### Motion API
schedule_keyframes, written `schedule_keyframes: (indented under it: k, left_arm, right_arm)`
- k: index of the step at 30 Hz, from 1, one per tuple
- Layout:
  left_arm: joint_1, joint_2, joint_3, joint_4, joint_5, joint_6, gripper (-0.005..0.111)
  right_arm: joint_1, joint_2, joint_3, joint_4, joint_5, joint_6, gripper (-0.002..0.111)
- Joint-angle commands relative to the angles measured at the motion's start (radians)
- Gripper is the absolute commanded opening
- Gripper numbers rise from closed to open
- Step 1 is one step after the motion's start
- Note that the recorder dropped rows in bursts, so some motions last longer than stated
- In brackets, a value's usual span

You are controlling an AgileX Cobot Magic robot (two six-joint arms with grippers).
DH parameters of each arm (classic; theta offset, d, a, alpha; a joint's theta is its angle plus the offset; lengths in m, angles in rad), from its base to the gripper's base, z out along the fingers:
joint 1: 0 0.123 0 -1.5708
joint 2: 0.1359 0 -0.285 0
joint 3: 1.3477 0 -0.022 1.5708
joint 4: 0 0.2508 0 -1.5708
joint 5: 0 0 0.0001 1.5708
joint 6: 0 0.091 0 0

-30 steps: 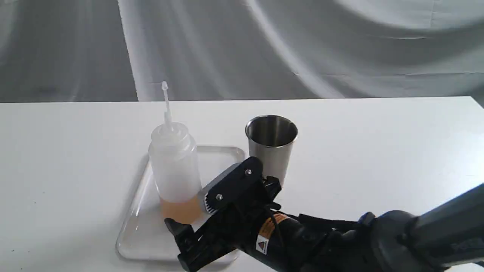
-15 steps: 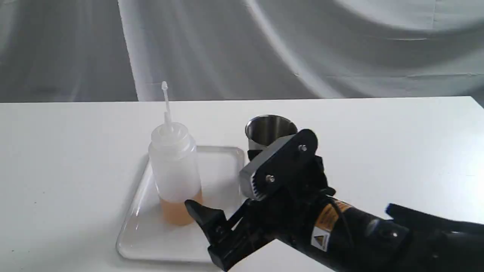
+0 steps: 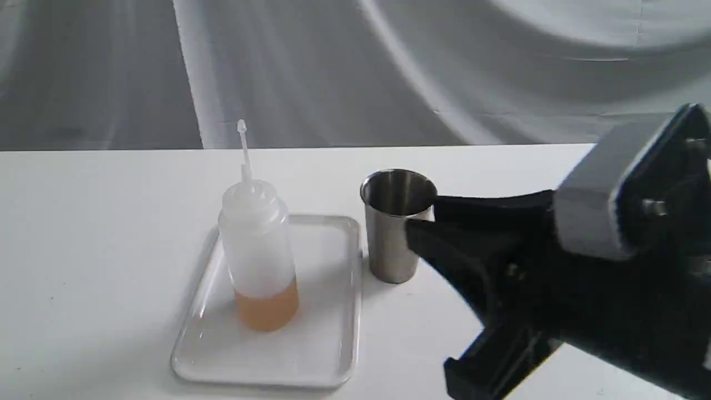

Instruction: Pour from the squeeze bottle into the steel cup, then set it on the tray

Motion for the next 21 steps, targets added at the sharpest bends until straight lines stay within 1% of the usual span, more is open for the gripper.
schedule_keyframes:
  k: [1, 7, 13, 21]
  left_arm:
    - [0.003, -0.005, 0.004, 0.000, -0.008, -0.002, 0.008]
    - [0.003, -0.005, 0.004, 0.000, -0.008, -0.002, 0.008]
    - [0.003, -0.005, 0.004, 0.000, -0.008, -0.002, 0.008]
    - [0.003, -0.005, 0.004, 0.000, -0.008, -0.002, 0.008]
  right_arm:
    - [-0.001, -0.117, 0.007, -0.036, 0.145, -0.027, 0.001]
    - [-0.001, -0.286, 0.007, -0.103, 0.330, -0.037, 0.000]
    - [-0.001, -0.432, 0.010, -0.160, 0.469, -0.037, 0.000]
    - [-0.001, -0.552, 0.129, -0.157, 0.483, -0.037, 0.000]
